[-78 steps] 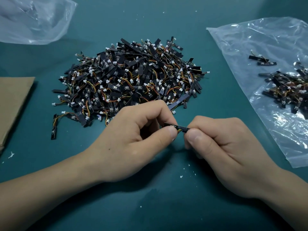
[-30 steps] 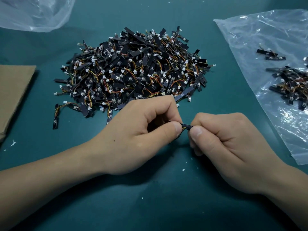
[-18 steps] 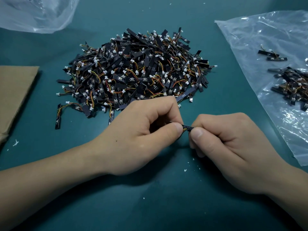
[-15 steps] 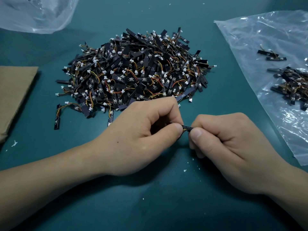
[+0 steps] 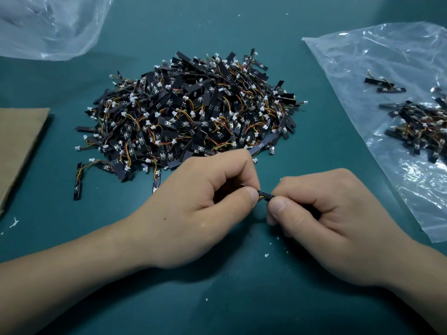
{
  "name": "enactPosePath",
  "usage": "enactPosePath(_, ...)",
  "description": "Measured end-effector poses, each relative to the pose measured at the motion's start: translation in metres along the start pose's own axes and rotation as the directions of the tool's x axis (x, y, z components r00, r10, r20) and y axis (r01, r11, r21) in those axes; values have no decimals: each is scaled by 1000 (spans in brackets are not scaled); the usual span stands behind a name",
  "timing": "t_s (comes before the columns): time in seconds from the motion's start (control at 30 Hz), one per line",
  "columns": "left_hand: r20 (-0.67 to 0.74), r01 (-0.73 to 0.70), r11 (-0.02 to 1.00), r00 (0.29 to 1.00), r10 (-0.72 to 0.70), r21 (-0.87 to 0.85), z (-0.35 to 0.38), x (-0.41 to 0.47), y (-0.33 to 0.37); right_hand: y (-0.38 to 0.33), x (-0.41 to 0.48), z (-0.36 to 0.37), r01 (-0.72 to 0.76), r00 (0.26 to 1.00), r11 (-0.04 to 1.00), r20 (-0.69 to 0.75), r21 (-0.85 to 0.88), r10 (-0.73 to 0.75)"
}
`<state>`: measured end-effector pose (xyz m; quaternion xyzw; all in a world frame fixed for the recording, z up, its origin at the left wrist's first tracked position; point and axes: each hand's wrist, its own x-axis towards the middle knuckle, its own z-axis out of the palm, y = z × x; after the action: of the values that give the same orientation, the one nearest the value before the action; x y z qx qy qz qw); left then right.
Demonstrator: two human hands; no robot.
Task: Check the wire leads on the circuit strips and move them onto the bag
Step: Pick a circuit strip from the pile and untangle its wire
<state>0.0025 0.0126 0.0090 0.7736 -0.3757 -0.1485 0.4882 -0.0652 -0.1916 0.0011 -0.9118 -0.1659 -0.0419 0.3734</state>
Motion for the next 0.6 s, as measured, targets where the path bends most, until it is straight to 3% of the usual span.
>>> enactPosePath(0.13, -5, 27, 997, 1000, -27, -72, -1, -1, -2, 1, -1, -3, -18, 999, 997, 45, 77, 15)
enactPosePath(0.33, -10, -49, 999, 999, 49, -24, 0, -3, -3, 3, -1, -5, -4, 997, 996, 76, 93, -3)
enactPosePath(0.4, -65, -70, 995, 996, 65, -74, 1, -5, -2, 3, -3, -4, 12, 1000, 990, -24, 140, -9)
enactPosePath(0.47, -156, -89, 994, 985, 79, -58, 1, -6, -2, 2, -2, -1, 19, 956, 959, -285, 283, 65)
enactPosePath(0.53, -215, -91, 986, 969, 120, 141, 1, -5, -2, 2, 2, 0, 18, 864, 872, -446, 490, 233)
enactPosePath(0.6, -186, -79, 915, 969, 164, 395, 4, -5, -4, 6, 5, 1, -33, 843, 830, -431, 557, 323)
